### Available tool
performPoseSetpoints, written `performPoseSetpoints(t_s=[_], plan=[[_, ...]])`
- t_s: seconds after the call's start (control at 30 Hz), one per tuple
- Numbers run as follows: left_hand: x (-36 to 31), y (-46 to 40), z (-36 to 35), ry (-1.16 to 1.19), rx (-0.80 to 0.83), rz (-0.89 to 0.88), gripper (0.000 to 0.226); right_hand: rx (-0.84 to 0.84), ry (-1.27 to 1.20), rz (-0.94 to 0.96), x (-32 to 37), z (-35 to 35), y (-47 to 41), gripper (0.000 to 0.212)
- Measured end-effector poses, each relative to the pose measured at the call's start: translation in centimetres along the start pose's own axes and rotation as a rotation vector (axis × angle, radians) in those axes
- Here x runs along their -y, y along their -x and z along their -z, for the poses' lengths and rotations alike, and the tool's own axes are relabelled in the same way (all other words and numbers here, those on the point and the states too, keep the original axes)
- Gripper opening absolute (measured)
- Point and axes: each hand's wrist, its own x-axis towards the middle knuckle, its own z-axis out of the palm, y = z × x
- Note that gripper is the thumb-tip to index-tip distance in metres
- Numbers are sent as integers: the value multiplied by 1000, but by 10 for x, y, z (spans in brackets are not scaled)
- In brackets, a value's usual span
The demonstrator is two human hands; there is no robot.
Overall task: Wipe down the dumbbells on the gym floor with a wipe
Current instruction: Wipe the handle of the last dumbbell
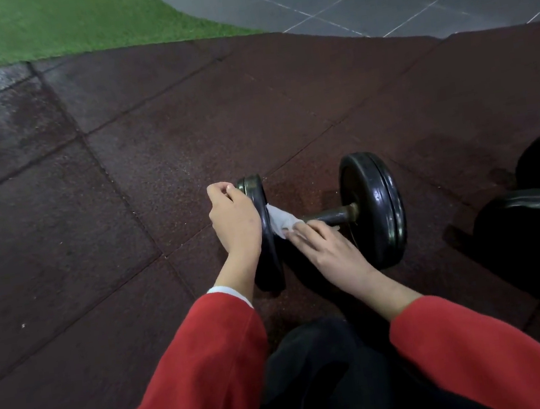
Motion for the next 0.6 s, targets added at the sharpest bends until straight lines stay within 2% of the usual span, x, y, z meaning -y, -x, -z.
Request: performPoseSetpoints(t_s=[0.1,0.17,0.3,0.37,0.47,0.6], plan=[[-1,1,0,-8,-7,-7,24,3,-53,-190,4,-1,-5,52],[-1,0,0,-10,-12,-2,23,30,-118,-290,18,6,-22,47],[-2,-1,0,-12,-6,9,24,151,-59,-277,25,25,-47,38],[-2,0,0,-17,-6,7,26,235,37,-374,15,31,-50,32],[-3,1,1,-26,-1,0,26,284,128,-432,11,35,-51,35],[-2,1,1,-26,-6,4,26,341,219,-397,24,34,-49,37]])
